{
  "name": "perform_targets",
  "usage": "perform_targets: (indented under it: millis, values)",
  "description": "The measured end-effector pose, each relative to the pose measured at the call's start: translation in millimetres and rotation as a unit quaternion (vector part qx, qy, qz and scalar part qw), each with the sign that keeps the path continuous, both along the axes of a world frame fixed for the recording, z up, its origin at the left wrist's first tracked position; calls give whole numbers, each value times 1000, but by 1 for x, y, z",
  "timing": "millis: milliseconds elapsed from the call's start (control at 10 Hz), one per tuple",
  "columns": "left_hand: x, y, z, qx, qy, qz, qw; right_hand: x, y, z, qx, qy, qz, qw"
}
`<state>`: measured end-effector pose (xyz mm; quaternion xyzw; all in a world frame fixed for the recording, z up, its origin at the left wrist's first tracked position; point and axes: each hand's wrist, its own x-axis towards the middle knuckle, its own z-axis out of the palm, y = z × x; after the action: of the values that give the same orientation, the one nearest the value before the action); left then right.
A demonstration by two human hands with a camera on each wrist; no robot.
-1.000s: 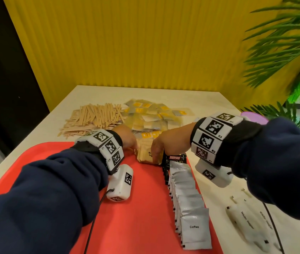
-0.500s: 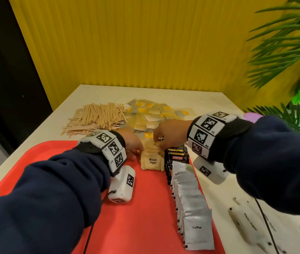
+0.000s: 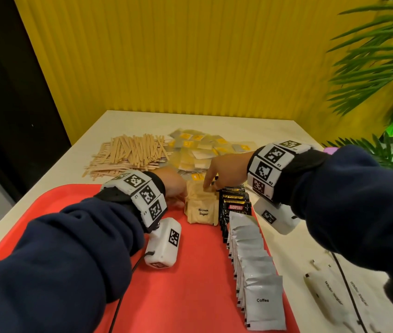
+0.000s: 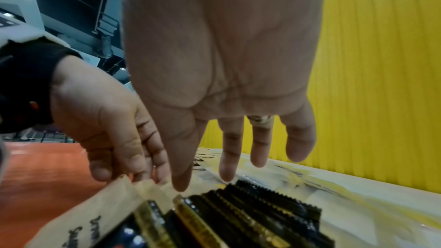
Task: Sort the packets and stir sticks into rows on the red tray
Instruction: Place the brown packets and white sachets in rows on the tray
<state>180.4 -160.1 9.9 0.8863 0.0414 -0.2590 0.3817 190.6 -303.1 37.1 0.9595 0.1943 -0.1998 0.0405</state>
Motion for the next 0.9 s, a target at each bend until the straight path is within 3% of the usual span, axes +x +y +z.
perform_targets:
  millis: [200,400,600,900]
  values:
    - [2,7,-6,-28,0,5,1000,-2,2,-3,-29,44,43,998]
    - [-3,7,0,13,26,-46,999,-6,2,-3,-25,49,47,997]
    - [-3,7,-3,3,35,-36,999,-8,-2,1,-11,-17,4,1000]
    - [-8,9,-2,1,48,-43,998,2,4,-13,4,-2,-7,1000]
